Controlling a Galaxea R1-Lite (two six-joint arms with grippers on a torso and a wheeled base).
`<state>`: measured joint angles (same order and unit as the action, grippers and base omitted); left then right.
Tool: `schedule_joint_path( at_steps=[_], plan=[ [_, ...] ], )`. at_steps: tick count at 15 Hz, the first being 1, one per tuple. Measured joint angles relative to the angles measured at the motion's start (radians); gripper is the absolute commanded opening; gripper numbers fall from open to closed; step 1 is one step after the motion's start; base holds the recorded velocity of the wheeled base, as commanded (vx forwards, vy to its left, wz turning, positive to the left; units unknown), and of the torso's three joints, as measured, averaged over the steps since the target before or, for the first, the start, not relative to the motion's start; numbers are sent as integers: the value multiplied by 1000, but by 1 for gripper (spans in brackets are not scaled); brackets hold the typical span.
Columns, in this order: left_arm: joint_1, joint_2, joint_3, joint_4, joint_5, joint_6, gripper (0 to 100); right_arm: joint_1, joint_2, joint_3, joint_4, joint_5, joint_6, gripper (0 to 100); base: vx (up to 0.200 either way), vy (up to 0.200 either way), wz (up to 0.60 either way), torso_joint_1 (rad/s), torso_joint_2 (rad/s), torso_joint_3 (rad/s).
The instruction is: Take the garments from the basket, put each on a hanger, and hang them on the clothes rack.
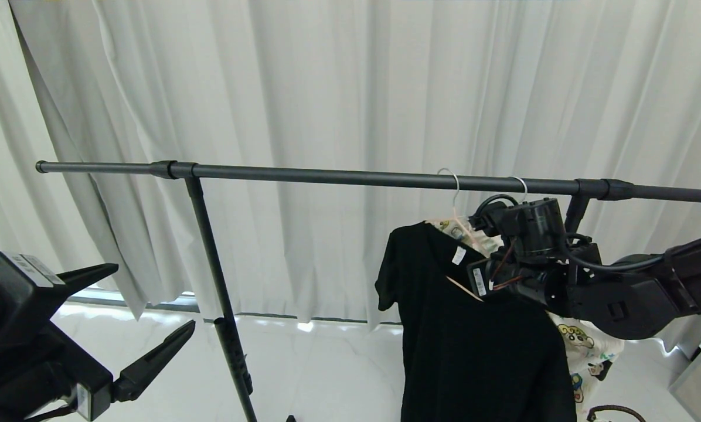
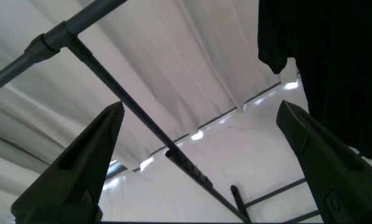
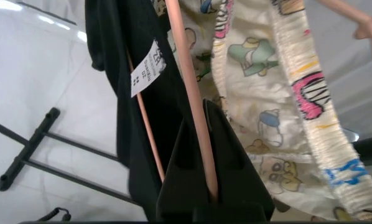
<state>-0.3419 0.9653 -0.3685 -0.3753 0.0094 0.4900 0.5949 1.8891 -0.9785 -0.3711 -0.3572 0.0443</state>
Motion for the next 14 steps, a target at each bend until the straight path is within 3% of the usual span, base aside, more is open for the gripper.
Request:
schedule_joint_path(
  at_steps=[2, 3, 10, 14],
  plan=[
    [0, 0, 0, 0, 0, -1, 100, 1, 3, 0, 0, 0, 0, 0, 0, 0, 0, 0, 0, 0],
    [0, 0, 0, 0, 0, -1, 100, 1, 4, 0, 0, 0, 1, 100, 0, 0, 0, 0, 0, 0],
    [5, 0, 1, 0, 1, -3, 100, 4, -6, 7, -12, -39, 12, 100, 0, 0, 0, 0, 0, 0],
    [55, 4, 1, 0, 12, -74, 100, 17, -85, 30, -72, 26, 89, 100, 0, 0, 0, 0, 0, 0]
  ],
)
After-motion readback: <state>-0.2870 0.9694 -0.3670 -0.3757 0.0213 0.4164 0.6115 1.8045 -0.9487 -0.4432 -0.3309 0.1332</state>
